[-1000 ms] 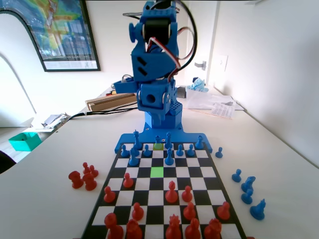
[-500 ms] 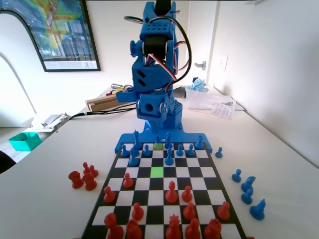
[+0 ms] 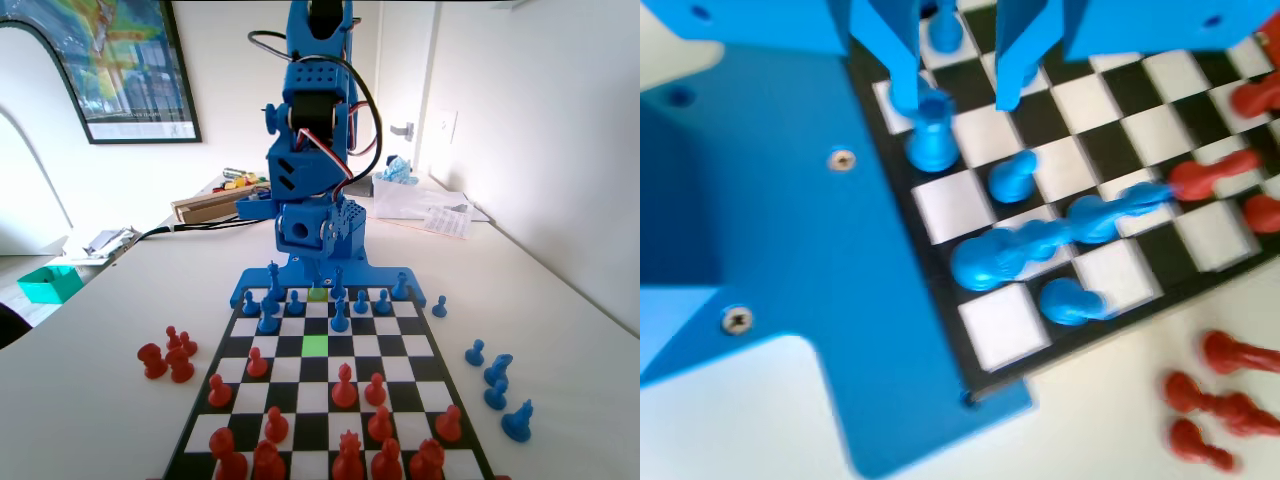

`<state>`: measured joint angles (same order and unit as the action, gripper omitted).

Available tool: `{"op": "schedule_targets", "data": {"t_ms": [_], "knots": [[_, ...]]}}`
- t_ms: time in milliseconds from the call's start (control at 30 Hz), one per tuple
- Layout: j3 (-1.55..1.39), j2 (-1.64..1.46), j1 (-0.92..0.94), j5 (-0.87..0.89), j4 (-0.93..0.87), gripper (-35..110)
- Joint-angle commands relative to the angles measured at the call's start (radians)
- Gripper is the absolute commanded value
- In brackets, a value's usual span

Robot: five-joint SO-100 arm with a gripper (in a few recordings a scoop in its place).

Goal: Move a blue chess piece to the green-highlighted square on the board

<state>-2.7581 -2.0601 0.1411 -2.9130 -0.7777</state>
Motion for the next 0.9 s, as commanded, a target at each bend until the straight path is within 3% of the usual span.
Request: {"op": "schedule_targets", "data": {"t_ms": [0,867], "knots": [[-0.026,0.0,0.015,-0.04,0.04,14],[-0.051,0.103,0.014,-0.037,0.176,13]]}}
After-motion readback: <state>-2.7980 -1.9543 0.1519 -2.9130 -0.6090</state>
